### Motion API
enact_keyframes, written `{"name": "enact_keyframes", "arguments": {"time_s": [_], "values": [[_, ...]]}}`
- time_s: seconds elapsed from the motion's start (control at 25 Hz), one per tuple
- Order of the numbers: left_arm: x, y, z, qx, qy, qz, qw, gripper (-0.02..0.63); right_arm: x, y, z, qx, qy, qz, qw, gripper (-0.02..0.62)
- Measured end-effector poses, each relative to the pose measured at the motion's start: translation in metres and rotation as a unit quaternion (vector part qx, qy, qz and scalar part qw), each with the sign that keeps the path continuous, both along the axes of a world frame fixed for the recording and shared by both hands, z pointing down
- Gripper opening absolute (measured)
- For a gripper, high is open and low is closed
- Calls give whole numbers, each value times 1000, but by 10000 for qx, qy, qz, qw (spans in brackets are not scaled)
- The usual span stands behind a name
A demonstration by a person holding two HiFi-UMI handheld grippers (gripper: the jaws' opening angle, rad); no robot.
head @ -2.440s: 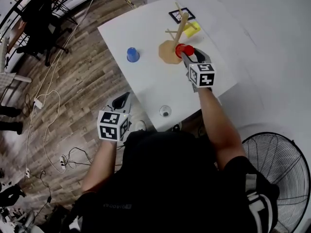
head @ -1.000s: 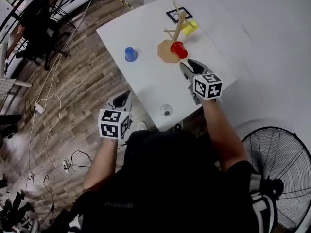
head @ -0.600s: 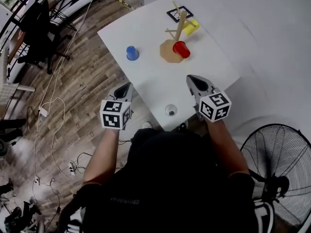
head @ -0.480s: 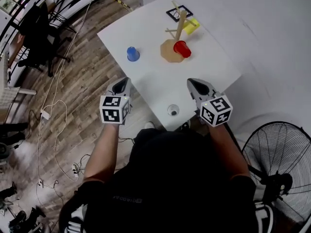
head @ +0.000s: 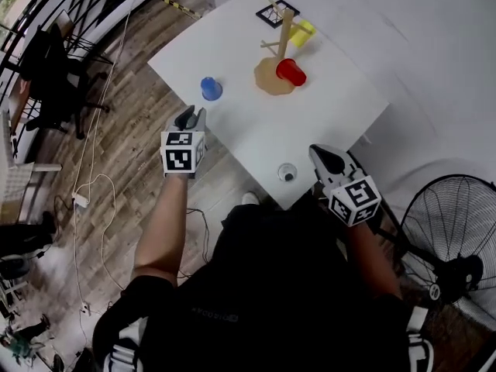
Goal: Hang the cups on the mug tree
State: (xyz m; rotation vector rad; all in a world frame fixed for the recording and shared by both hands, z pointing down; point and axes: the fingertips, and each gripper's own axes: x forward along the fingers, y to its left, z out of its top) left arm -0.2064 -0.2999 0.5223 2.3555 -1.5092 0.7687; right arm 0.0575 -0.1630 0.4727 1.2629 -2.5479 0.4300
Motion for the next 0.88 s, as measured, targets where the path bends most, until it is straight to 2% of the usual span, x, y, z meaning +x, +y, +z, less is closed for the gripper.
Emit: {"name": "enact_keyframes", "arguments": {"time_s": [0.28,0.48,0.72,0.88], "values": [[-11,-26,29,-233,-377,179,9989,177,2,20,11,-194,33,354,9992,8],[-6,-49,55,-478,-666,379,9959,241,5,24,14,-334,68,388,9987,8],[5,-86,74,-291,-1524,761,9849,287,10,23,20,-454,135,433,9979,8],[15,-101,84,-447,-1445,849,9848,299,13,22,25,-533,137,471,9974,8]]}}
